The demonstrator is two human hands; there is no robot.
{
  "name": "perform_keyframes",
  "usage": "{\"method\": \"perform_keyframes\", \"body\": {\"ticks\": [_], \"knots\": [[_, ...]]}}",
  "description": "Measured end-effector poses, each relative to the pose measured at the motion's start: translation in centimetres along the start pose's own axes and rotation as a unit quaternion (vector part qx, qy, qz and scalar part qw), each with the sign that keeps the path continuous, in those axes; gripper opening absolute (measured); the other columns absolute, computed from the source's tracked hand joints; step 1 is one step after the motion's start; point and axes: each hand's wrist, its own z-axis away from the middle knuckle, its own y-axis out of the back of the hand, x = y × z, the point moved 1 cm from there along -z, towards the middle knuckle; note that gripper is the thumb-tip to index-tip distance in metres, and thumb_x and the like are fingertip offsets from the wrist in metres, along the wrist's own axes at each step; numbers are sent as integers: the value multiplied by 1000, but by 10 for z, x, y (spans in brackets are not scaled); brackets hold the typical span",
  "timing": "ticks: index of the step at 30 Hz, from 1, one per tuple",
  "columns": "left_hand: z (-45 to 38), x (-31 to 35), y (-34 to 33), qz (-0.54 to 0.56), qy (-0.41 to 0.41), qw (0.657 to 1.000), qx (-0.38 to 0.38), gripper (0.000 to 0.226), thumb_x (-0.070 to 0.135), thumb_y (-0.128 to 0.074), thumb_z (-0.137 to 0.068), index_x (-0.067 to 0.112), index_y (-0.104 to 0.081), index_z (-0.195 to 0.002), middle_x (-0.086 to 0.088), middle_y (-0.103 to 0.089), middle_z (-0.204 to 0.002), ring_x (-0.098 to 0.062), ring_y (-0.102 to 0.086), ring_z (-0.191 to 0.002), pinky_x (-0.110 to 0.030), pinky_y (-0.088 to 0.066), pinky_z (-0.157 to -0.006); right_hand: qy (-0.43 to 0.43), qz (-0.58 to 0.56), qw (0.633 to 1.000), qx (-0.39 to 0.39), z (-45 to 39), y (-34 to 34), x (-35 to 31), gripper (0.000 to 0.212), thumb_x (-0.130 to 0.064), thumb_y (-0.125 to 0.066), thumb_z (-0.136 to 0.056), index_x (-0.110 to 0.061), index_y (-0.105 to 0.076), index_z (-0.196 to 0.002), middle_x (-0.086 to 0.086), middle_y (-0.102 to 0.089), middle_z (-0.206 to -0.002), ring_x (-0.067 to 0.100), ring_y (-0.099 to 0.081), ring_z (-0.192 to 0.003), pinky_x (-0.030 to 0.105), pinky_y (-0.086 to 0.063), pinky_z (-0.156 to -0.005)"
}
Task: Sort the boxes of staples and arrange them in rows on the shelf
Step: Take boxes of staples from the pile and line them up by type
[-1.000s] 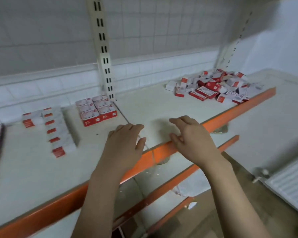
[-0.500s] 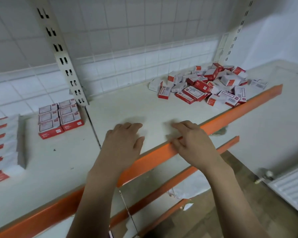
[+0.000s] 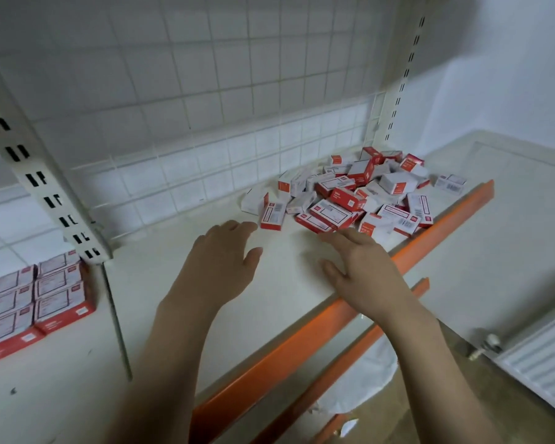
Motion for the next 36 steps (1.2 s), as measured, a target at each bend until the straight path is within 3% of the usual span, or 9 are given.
{"method": "perform_keyframes", "body": {"ticks": [6, 14, 19, 23, 25, 27, 30, 32, 36], "knots": [[-29, 18, -18, 15, 37, 999, 3, 48, 31, -44, -96, 18, -35, -142, -4, -45, -135, -21, -42, -124, -27, -32, -98, 39, -5, 999, 4, -31, 4, 30, 45, -23, -53, -90, -15, -47, -134, 6, -53, -126, 26, -47, -117, 39, -39, -98], [-84, 13, -31, -14, 102, 995, -14, 40, 19, -50, -92, 9, -47, -130, -12, -50, -121, -28, -48, -114, -33, -40, -90, 96, -17, 995, -3, -67, 13, 58, 43, -26, -51, -91, -16, -47, -133, 6, -50, -129, 26, -47, -115, 37, -39, -97], [-130, 5, -31, -87, 78, 989, -94, 58, 12, -51, -89, 12, -29, -143, -8, -34, -144, -27, -36, -129, -41, -37, -103, 117, -18, 993, -19, -78, 14, 71, 44, -29, -49, -93, -19, -45, -135, 3, -47, -134, 23, -43, -121, 36, -36, -102], [-153, 2, -33, -151, 64, 973, -163, 68, 15, -49, -93, 16, -10, -149, -2, -11, -156, -23, -14, -141, -43, -27, -110, 132, -19, 991, -21, -83, 12, 76, 43, -28, -50, -92, -18, -46, -134, 2, -50, -130, 22, -44, -118, 34, -36, -99], [-162, -4, -38, -172, 60, 965, -190, 67, 18, -49, -94, 17, -11, -149, -1, -10, -156, -22, -12, -142, -43, -27, -110, 139, -23, 990, -14, -85, 11, 77, 41, -26, -51, -91, -16, -49, -131, 3, -52, -125, 23, -46, -116, 34, -37, -97], [-169, -11, -44, -168, 55, 964, -197, 55, 21, -49, -94, 17, -27, -144, -2, -29, -148, -24, -29, -135, -42, -35, -104, 148, -25, 989, -11, -87, 10, 76, 39, -25, -52, -91, -15, -51, -128, 3, -53, -122, 23, -47, -113, 35, -38, -95], [-173, -20, -49, -156, 44, 974, -159, 32, 24, -50, -91, 15, -48, -122, -3, -49, -115, -24, -51, -108, -37, -46, -87, 166, -18, 986, -16, -89, 8, 71, 39, -26, -51, -91, -15, -50, -129, 2, -53, -123, 22, -47, -112, 34, -39, -93], [-170, -22, -48, -159, 45, 979, -122, 23, 23, -49, -89, 14, -51, -109, -2, -46, -100, -23, -52, -97, -34, -46, -78, 181, -18, 983, -21, -92, 6, 66, 39, -26, -50, -92, -15, -49, -130, 3, -52, -125, 21, -46, -114, 34, -38, -95], [-143, -20, -39, -129, 80, 987, -49, 26, 28, -55, -80, 15, -55, -103, -2, -51, -98, -22, -50, -95, -32, -48, -78, 220, -9, 974, -50, -108, 6, 48, 42, -29, -47, -94, -16, -44, -134, 2, -49, -131, 18, -43, -121, 30, -34, -101]]}}
